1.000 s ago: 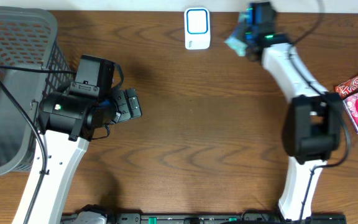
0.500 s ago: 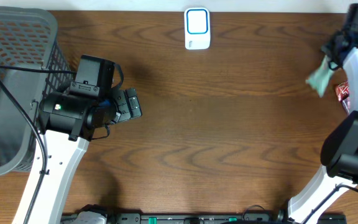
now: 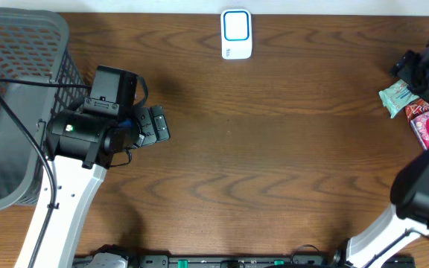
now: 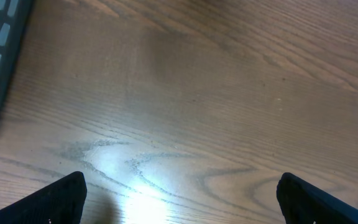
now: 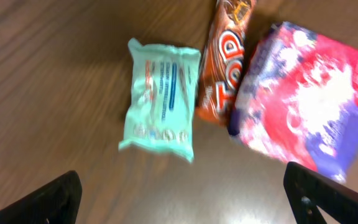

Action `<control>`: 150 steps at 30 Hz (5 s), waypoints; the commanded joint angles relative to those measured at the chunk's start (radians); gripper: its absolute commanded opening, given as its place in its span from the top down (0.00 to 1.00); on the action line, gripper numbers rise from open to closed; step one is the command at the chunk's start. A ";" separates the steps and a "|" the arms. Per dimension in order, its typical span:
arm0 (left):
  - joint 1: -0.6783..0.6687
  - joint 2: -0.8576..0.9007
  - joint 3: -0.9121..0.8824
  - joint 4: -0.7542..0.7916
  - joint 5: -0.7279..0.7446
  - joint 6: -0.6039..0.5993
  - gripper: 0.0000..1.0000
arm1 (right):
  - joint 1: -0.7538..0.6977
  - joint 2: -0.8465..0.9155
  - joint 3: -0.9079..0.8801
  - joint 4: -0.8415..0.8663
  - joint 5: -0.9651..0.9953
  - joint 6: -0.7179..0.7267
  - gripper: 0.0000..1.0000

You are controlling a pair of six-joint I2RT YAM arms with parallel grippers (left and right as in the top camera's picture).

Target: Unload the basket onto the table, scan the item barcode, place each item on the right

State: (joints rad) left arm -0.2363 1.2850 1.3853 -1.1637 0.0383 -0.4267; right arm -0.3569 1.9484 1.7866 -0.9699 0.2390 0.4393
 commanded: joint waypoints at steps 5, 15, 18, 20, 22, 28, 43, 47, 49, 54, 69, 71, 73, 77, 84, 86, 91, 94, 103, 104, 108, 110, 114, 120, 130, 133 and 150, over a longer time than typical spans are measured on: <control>0.002 0.000 0.005 -0.003 -0.013 -0.005 0.02 | 0.009 -0.325 -0.002 -0.249 -0.149 0.021 0.01; 0.002 0.000 0.005 -0.003 -0.013 -0.005 0.02 | 0.116 -0.756 -0.364 -0.331 -0.233 0.008 0.01; 0.002 0.000 0.005 -0.003 -0.013 -0.005 0.02 | 0.143 -0.877 -0.482 -0.325 -0.283 0.009 0.01; 0.002 0.000 0.005 -0.003 -0.013 -0.005 0.02 | 0.149 -0.938 -0.541 -0.332 -0.300 0.009 0.01; 0.002 0.000 0.005 -0.003 -0.013 -0.005 0.02 | 0.149 -0.982 -0.584 -0.356 -0.315 0.009 0.01; 0.002 0.000 0.005 -0.003 -0.013 -0.005 0.02 | 0.149 -1.039 -0.636 -0.462 -0.320 0.008 0.01; 0.002 0.000 0.005 -0.003 -0.013 -0.005 0.02 | 0.149 -1.039 -0.636 -0.489 -0.319 0.008 0.01; 0.002 0.000 0.005 -0.003 -0.013 -0.005 0.02 | 0.149 -1.037 -0.637 -0.486 -0.305 0.008 0.01; 0.002 0.000 0.005 -0.003 -0.013 -0.005 0.02 | 0.149 -1.025 -0.644 -0.482 -0.305 0.008 0.01; 0.002 0.000 0.005 -0.003 -0.013 -0.005 0.02 | 0.150 -1.060 -0.739 -0.306 -0.331 -0.006 0.01; 0.002 0.000 0.005 -0.003 -0.013 -0.005 0.02 | 0.244 -1.609 -1.398 0.605 -0.683 -0.351 0.01; 0.002 0.000 0.005 -0.003 -0.013 -0.005 0.02 | 0.245 -1.672 -1.465 0.693 -0.686 -0.351 0.01; 0.002 0.000 0.005 -0.003 -0.013 -0.005 0.02 | 0.249 -1.724 -1.534 0.793 -0.686 -0.351 0.01; 0.002 0.000 0.005 -0.003 -0.013 -0.005 0.02 | 0.274 -1.803 -1.649 0.961 -0.653 -0.351 0.01; 0.002 0.000 0.005 -0.003 -0.013 -0.005 0.02 | 0.306 -1.896 -1.743 0.989 -0.508 -0.332 0.01; 0.002 0.000 0.005 -0.003 -0.013 -0.005 0.02 | 0.306 -1.912 -1.753 0.988 -0.486 -0.332 0.01; 0.002 0.000 0.005 -0.003 -0.013 -0.005 0.02 | 0.309 -1.944 -1.781 0.972 -0.422 -0.333 0.01; 0.002 0.000 0.005 -0.003 -0.013 -0.005 0.02 | 0.336 -1.944 -1.781 0.959 -0.383 -0.378 0.01; 0.002 0.000 0.005 -0.003 -0.013 -0.005 0.02 | 0.359 -1.943 -1.781 0.900 -0.339 -0.411 0.01; 0.002 0.000 0.005 -0.003 -0.013 -0.005 0.02 | 0.359 -1.943 -1.781 0.900 -0.338 -0.411 0.01; 0.002 0.000 0.005 -0.003 -0.013 -0.005 0.02 | 0.359 -1.943 -1.781 0.899 -0.338 -0.438 0.01; 0.002 0.000 0.005 -0.003 -0.013 -0.005 0.02 | 0.359 -1.943 -1.781 0.899 -0.338 -0.478 0.01; 0.002 0.000 0.005 -0.003 -0.013 -0.005 0.02 | 0.359 -1.943 -1.781 0.898 -0.334 -0.500 0.01; 0.002 0.000 0.005 -0.003 -0.013 -0.005 0.02 | 0.367 -1.943 -1.781 0.898 -0.334 -0.478 0.01; 0.002 0.000 0.005 -0.003 -0.013 -0.005 0.02 | 0.372 -1.943 -1.781 0.898 -0.334 -0.417 0.01; 0.002 0.000 0.005 -0.003 -0.013 -0.005 0.02 | 0.372 -1.943 -1.781 0.898 -0.334 -0.402 0.01; 0.002 0.000 0.005 -0.003 -0.013 -0.005 0.02 | 0.372 -1.943 -1.781 0.901 -0.335 -0.392 0.01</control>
State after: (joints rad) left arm -0.2363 1.2850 1.3853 -1.1633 0.0380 -0.4267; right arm -0.0013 0.0124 0.0093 -0.0669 -0.1066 0.0349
